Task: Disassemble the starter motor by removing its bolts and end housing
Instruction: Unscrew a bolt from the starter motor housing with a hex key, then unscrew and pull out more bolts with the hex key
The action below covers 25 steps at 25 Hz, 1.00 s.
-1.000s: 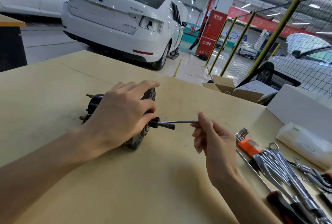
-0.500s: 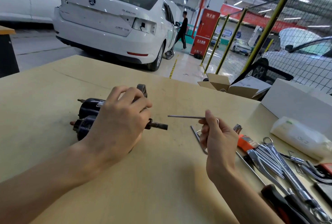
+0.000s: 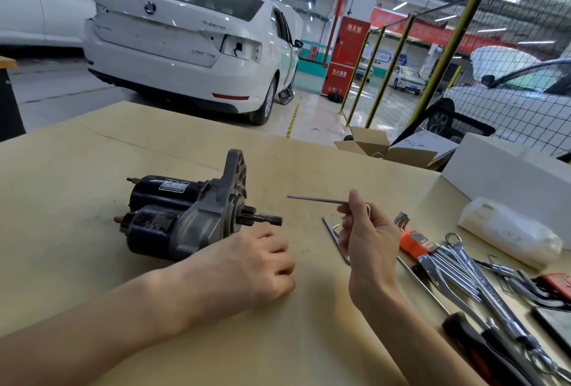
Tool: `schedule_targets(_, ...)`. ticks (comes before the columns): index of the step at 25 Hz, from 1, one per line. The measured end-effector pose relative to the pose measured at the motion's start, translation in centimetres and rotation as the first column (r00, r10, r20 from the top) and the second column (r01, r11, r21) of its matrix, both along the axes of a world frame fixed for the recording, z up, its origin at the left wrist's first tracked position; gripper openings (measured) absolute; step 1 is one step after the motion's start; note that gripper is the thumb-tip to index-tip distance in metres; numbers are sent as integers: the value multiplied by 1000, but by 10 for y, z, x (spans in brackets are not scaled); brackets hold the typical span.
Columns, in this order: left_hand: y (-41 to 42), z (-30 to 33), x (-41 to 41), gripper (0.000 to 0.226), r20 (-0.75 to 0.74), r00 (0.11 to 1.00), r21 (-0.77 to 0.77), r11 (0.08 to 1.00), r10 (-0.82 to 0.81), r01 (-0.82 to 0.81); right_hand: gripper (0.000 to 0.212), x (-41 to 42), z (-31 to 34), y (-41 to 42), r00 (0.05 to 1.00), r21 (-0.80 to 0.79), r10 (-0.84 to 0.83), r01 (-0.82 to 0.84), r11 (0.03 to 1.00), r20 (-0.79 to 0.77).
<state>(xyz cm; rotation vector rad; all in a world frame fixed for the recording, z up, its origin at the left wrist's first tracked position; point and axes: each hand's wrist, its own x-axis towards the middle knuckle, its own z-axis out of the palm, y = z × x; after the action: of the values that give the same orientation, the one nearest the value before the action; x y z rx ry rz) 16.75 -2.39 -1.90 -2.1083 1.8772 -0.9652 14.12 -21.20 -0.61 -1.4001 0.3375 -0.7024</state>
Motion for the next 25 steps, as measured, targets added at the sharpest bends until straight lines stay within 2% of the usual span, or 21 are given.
schedule_targets(3, 0, 4, -2, 5, -43, 999, -73, 997, -13, 10, 36, 2, -5, 2, 999, -29, 38, -38, 999, 4)
schedule_targets(6, 14, 23, 1, 16, -111, 988, -362, 930, -107, 60, 36, 4, -6, -2, 998, -116, 45, -49, 992, -35)
schedule_targets(8, 33, 40, 13, 17, -135, 990, -544, 839, -48, -33, 33, 3, -5, -8, 996, -319, 29, -55, 946, -84)
schedule_targets(10, 57, 51, 29, 28, -233, 966, -588, 775, 113, -232, 31, 1, -7, -10, 988, -616, -39, -63, 786, -151)
schedule_targets(11, 66, 52, 34, 37, -319, 925, -548, 756, 208, -359, 30, 0, -8, -9, 979, -732, -73, -93, 675, -191)
schedule_targets(13, 78, 50, 43, 56, -541, 766, -363, 726, 346, -584, 24, -3, -10, -3, 951, -854, -117, -198, 481, -286)
schedule_targets(15, 84, 46, 52, 61, -728, 587, -181, 727, 354, -663, 20, -4, -12, 1, 914, -877, -142, -306, 370, -379)
schedule_targets(17, 89, 41, 58, 56, -827, 477, -103, 755, 297, -647, 23, -5, -14, 1, 900, -879, -138, -356, 318, -414)
schedule_targets(19, 92, 40, 63, 55, -877, 402, -47, 785, 264, -618, 30, -3, -10, -5, 911, -887, -150, -318, 336, -384)
schedule_targets(21, 95, 39, 65, 66, -913, 326, 9, 812, 245, -584, 29, 2, -3, -20, 908, -907, -251, -240, 347, -336)
schedule_targets(23, 95, 38, 66, 75, -933, 284, 21, 821, 221, -571, 22, 4, 4, -39, 871, -928, -372, -214, 305, -322)
schedule_targets(25, 92, 36, 66, 78, -944, 267, 5, 818, 194, -576, 20, 2, 5, -51, 813, -912, -421, -312, 267, -401)
